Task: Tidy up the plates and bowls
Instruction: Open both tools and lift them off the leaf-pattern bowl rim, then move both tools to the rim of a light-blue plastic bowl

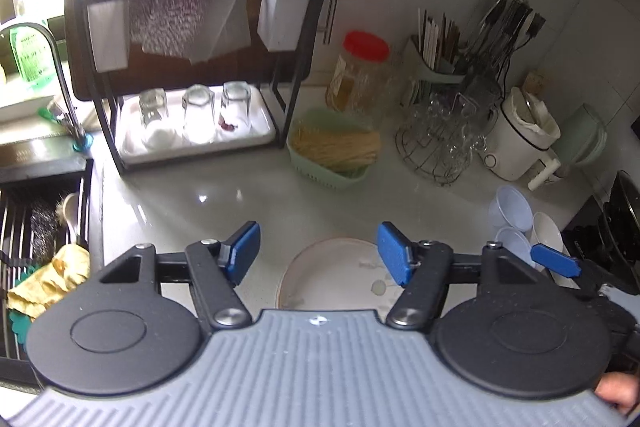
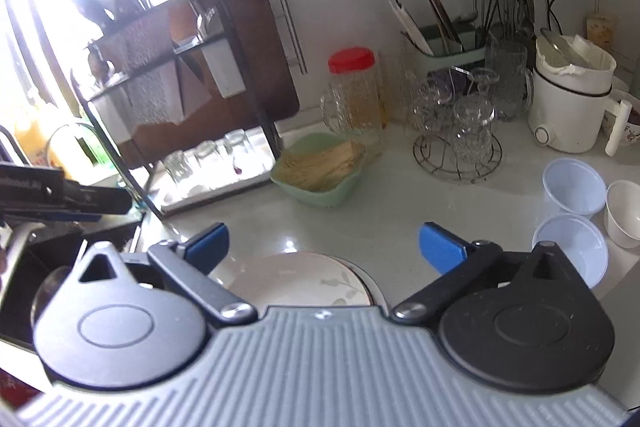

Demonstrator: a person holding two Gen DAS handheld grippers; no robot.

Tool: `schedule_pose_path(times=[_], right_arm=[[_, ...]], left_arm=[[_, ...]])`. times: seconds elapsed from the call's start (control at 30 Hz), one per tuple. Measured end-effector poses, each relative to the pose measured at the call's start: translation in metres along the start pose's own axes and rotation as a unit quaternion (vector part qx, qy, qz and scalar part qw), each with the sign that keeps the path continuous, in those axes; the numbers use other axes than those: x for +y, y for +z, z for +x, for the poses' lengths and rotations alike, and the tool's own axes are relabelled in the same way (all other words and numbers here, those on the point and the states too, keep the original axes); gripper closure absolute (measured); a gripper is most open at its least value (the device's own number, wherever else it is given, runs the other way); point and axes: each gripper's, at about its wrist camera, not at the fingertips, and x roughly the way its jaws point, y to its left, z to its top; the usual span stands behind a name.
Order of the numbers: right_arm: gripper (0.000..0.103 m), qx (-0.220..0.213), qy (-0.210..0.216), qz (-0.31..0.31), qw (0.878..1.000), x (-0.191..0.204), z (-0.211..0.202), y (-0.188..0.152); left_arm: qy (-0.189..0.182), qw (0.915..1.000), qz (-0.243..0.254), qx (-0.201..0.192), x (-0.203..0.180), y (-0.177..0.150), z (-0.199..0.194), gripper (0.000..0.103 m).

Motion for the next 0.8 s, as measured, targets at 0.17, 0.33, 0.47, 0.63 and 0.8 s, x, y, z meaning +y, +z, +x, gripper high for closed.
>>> schedule_pose_path(times=[0.17,0.33,0.47,0.63,0.8], right_arm=[[0.0,0.012,-0.016,0.0,1.0,0.002,-0.017,0.009],[0.0,0.013,-0.004,-0.012,1.0,-0.008,-0.027,0.013],[0.0,0.021,0.023,-0.015,0.999,-0.028,-0.028,0.019],[0.0,0.04,0.042,-0.073,0.996,-0.051,-0.036,0.042],[0.0,0.056,0.07,-0.126,0.988,-0.083,-0.055,0.071]], left_arm=[[-0.001,0.9997,0.021,-0.011,-0.011,-0.003,-0.015,0.027],[0.016,0.999,0.034,-0.025,-0.036,-0.016,-0.022,0.015],[0.044,0.9984,0.016,-0.034,-0.058,-0.031,-0.018,0.012],[0.087,0.9956,-0.029,-0.021,-0.092,-0.047,0.001,0.011],[0.112,0.991,-0.068,-0.026,-0.122,-0.05,0.016,0.011]])
